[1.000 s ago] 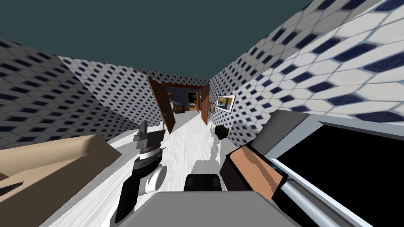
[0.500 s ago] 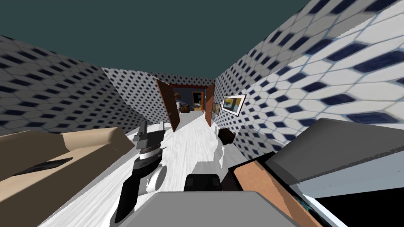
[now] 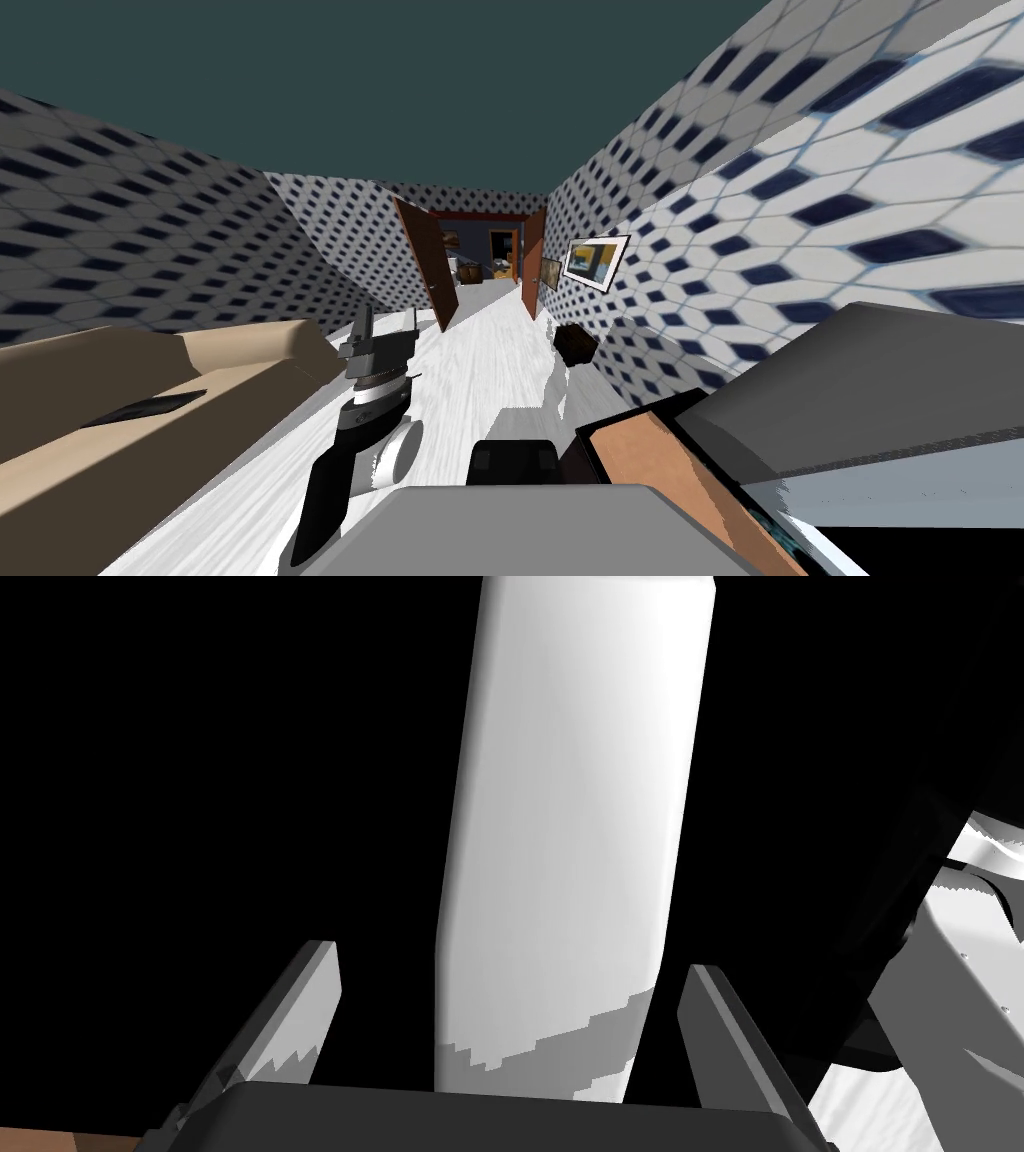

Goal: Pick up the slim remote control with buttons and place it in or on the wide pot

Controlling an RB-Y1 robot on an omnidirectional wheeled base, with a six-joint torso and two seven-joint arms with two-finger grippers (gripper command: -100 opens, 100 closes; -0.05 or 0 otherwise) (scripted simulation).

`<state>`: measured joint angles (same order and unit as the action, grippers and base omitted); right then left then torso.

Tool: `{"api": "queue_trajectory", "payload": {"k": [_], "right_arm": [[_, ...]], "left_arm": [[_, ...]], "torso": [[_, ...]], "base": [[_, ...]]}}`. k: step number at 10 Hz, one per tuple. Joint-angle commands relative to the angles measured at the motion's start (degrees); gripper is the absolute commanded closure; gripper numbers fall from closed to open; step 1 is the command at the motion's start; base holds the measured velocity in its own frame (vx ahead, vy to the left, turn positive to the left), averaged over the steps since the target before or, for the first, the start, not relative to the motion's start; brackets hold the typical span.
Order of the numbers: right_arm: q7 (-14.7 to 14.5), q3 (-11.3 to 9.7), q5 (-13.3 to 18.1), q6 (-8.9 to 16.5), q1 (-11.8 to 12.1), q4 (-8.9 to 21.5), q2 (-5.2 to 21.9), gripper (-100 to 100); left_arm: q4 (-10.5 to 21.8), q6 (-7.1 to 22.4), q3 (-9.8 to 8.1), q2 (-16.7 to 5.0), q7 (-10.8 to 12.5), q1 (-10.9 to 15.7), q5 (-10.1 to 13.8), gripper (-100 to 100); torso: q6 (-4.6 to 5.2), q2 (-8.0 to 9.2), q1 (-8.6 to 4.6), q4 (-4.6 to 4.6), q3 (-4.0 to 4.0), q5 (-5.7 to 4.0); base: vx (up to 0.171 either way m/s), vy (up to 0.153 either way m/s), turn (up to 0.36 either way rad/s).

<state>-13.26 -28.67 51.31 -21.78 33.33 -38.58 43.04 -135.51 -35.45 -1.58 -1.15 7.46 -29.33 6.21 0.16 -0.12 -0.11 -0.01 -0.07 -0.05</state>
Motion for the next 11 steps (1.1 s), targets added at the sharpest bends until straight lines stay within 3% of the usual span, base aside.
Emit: {"api": "queue_trajectory", "payload": {"k": [1, 2, 3, 7, 8, 9, 11], "right_arm": [[-0.65, -0.29, -0.23, 1.07, -1.27, 1.54, -2.05, -100], [-1.26, 0.49, -0.33, 0.07, -1.18, 2.27, -1.82, -100], [-1.66, 0.57, -0.38, 0.01, -1.32, 2.57, -2.02, 100], [-1.60, 0.51, -0.38, -0.11, -1.26, 2.49, -2.11, 100], [-1.60, 0.51, -0.38, -0.11, -1.26, 2.49, -2.11, 0], [-0.32, 0.03, -0.12, 0.14, -0.44, 0.67, -0.53, 100], [0.13, 0.45, 0.03, -1.10, 0.68, -0.48, 1.50, 100]], "left_arm": [[0.00, 0.00, 0.00, 0.00, 0.00, 0.00, 0.00, 0], [0.00, 0.00, 0.00, 0.00, 0.00, 0.00, 0.00, 0], [0.00, 0.00, 0.00, 0.00, 0.00, 0.00, 0.00, 0], [0.00, 0.00, 0.00, 0.01, 0.00, -0.01, 0.00, 0], [0.00, 0.00, 0.00, 0.01, 0.00, -0.01, 0.00, 0], [0.00, 0.00, 0.00, 0.01, 0.00, -0.01, 0.00, 0], [0.00, 0.00, 0.00, 0.01, 0.00, -0.01, 0.00, 0]], "torso": [[0.00, 0.00, 0.00, 0.00, 0.00, 0.00], [-0.02, 0.00, 0.05, 0.01, 0.00, 0.01], [0.01, -0.08, 0.15, -0.02, -0.04, 0.04], [-0.04, -0.13, 0.06, 0.00, -0.06, 0.04], [-0.04, -0.14, 0.06, -0.01, -0.06, 0.05], [-0.04, -0.14, 0.06, -0.01, -0.07, 0.05], [0.01, -0.21, 0.17, -0.04, -0.11, 0.10]], "base": [[-0.046, -0.043, 0.122], [-0.014, -0.012, 0.046], [0.000, 0.000, 0.000], [0.000, 0.000, 0.000], [0.000, 0.000, 0.000], [0.015, 0.014, -0.068], [0.031, 0.031, -0.085]]}}
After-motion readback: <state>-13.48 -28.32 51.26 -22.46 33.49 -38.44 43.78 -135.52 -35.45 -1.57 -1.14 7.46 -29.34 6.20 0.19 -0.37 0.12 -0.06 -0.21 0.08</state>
